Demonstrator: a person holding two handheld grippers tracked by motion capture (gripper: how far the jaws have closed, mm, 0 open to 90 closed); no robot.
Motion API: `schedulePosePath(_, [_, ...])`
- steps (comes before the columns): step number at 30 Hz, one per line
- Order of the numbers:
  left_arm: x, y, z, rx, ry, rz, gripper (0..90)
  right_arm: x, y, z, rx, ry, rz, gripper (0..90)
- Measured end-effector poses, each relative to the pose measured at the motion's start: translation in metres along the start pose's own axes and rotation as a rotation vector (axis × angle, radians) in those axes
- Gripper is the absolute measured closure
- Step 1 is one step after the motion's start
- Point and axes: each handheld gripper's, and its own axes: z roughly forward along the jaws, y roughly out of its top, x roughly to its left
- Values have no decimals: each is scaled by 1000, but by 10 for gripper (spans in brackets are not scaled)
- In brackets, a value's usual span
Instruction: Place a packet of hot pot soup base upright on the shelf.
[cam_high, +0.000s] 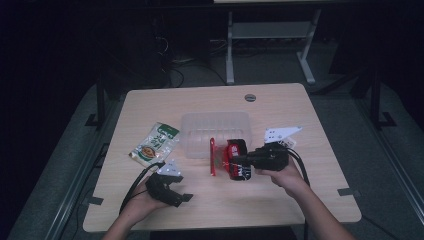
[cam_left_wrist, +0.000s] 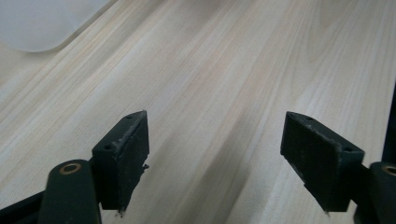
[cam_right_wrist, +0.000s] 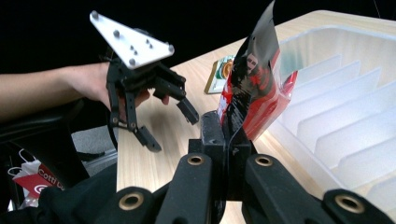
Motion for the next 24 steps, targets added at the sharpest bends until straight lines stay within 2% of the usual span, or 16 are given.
schedulePosePath(6, [2,-2,1,6,14,0,208,-3,10,3,-6,-8,-4,900])
schedulePosePath(8, [3,-2,0,16,16,15,203,-5,14,5,-15,-16,-5,900])
schedulePosePath(12, [3,-2,2,0,7,3,187,-11,22,8,-26,-27,-9,900])
schedulePosePath(16, [4,-1,3,12,9,31,181,-18,29,13,-39,-54,-13,900])
schedulePosePath(24, [4,-1,3,11,1,27,181,-31,46,22,-48,-67,1,900])
